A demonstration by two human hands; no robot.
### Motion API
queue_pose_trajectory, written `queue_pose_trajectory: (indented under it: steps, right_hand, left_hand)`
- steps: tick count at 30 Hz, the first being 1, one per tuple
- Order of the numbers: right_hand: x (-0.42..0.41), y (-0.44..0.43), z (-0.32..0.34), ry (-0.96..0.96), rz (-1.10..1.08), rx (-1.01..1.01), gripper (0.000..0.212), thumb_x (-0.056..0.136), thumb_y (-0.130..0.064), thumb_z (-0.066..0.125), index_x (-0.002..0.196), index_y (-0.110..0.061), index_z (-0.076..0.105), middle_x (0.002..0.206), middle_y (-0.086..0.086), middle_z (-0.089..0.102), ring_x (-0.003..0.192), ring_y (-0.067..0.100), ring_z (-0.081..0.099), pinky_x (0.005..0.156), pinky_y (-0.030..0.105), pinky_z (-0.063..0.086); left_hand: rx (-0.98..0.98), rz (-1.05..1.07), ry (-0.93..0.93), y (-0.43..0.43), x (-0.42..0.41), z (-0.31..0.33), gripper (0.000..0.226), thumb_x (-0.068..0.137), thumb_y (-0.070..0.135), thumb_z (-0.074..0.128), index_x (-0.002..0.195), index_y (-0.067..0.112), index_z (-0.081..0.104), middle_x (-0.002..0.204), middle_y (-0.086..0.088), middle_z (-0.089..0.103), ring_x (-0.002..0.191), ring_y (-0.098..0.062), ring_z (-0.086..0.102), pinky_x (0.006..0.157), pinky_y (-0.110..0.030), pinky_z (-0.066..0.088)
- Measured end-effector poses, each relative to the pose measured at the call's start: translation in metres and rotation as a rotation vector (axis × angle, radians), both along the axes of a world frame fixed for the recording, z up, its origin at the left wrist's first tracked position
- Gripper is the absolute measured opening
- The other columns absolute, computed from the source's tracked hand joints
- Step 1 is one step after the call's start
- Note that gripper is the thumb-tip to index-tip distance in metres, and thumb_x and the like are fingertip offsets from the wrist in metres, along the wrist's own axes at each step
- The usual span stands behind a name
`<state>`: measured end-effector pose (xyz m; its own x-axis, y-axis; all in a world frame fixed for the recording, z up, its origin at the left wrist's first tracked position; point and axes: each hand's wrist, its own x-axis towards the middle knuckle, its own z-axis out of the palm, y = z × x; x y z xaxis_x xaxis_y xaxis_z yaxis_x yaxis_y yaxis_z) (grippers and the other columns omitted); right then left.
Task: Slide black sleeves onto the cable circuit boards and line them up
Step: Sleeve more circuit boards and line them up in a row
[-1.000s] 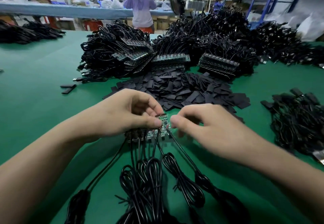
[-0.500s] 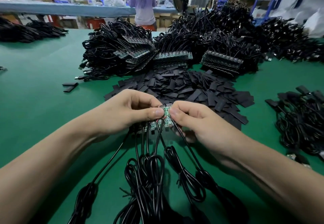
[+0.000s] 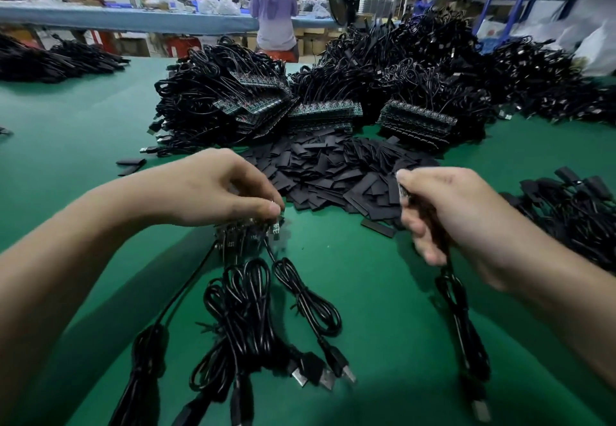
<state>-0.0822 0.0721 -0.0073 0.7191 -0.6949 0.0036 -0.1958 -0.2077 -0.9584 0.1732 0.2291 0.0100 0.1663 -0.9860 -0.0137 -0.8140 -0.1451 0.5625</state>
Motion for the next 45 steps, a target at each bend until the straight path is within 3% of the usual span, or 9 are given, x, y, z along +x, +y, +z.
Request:
queue_pose_trajectory:
  steps: [3,9,20,22,28,32,36,39,45]
  right_hand:
    - [0.003,0.0,-0.016,0.024,-0.082,-0.133,0.04,0.105,-0.03,0.049,0.07,-0.011,0.053,0.047,-0.001,0.05,0.034,0.019,0.044,0.038,0.025,0.033]
    - [0.003,-0.005,-0.03,0.051,-0.21,-0.451,0.045,0.103,-0.039,0.05,0.07,-0.008,0.053,0.049,-0.005,0.051,0.046,0.008,0.04,0.054,0.032,0.033]
    - [-0.003,-0.001,-0.029,0.024,-0.145,-0.458,0.042,0.101,-0.042,0.054,0.074,-0.011,0.051,0.055,0.0,0.039,0.052,0.013,0.032,0.053,0.033,0.026]
    - [-0.005,0.0,-0.027,0.018,-0.164,-0.486,0.042,0.1,-0.042,0.057,0.074,-0.009,0.049,0.053,-0.003,0.034,0.051,0.012,0.028,0.05,0.029,0.025]
    - [-0.004,0.005,-0.026,-0.006,-0.06,-0.419,0.048,0.093,-0.045,0.061,0.084,0.001,0.055,0.056,0.002,0.032,0.053,0.015,0.024,0.052,0.033,0.019]
    - [-0.003,0.012,-0.031,-0.06,0.05,-0.278,0.038,0.098,-0.036,0.063,0.089,0.0,0.062,0.056,0.0,0.032,0.054,0.016,0.022,0.045,0.025,0.017]
    - [-0.001,0.015,-0.034,-0.111,0.09,-0.175,0.03,0.1,-0.032,0.064,0.085,-0.006,0.065,0.055,0.001,0.037,0.051,0.014,0.024,0.042,0.022,0.019]
    - [-0.001,0.024,-0.033,-0.13,0.173,-0.128,0.026,0.102,-0.034,0.059,0.084,-0.018,0.069,0.053,-0.004,0.039,0.048,0.013,0.026,0.043,0.021,0.021]
    - [0.001,0.021,-0.037,-0.143,0.281,0.022,0.034,0.105,-0.036,0.045,0.089,-0.02,0.069,0.06,-0.007,0.031,0.053,0.015,0.026,0.049,0.03,0.022]
  left_hand:
    - [-0.092,-0.085,-0.316,-0.026,-0.022,0.004,0.032,0.086,0.055,0.065,0.109,0.036,0.077,0.095,0.021,0.071,0.085,0.008,0.064,0.076,-0.011,0.048]
    - [-0.157,-0.308,-0.59,-0.081,-0.074,-0.015,0.028,0.096,0.039,0.065,0.123,0.038,0.072,0.112,0.016,0.065,0.102,-0.008,0.061,0.084,-0.032,0.052]
    - [-0.292,-0.358,-0.684,-0.093,-0.075,-0.026,0.019,0.097,0.034,0.059,0.104,0.028,0.076,0.103,0.011,0.067,0.099,-0.016,0.063,0.074,-0.037,0.054]
    - [-0.334,-0.288,-0.629,-0.088,-0.073,-0.022,0.018,0.098,0.032,0.059,0.103,0.025,0.075,0.097,0.011,0.069,0.091,-0.012,0.065,0.074,-0.033,0.052]
    - [-0.31,-0.084,-0.047,-0.052,-0.068,-0.01,0.013,0.099,0.024,0.064,0.093,0.025,0.076,0.071,0.009,0.074,0.067,0.0,0.068,0.065,-0.012,0.046]
    - [-0.396,-0.026,0.008,-0.029,-0.081,-0.017,0.012,0.097,0.024,0.067,0.098,0.029,0.077,0.073,0.011,0.074,0.071,-0.002,0.07,0.072,-0.023,0.055]
    - [-0.552,-0.032,-0.227,-0.013,-0.089,-0.022,0.028,0.085,0.044,0.078,0.107,0.027,0.078,0.087,0.014,0.072,0.078,-0.002,0.065,0.074,-0.026,0.053]
    - [-0.629,-0.019,-0.295,-0.005,-0.091,-0.023,0.026,0.083,0.04,0.081,0.103,0.024,0.08,0.086,0.012,0.072,0.075,-0.003,0.064,0.072,-0.029,0.054]
    - [-0.612,0.149,0.026,0.001,-0.078,-0.027,0.025,0.074,0.034,0.084,0.098,0.028,0.082,0.087,0.012,0.077,0.078,-0.007,0.071,0.078,-0.032,0.057]
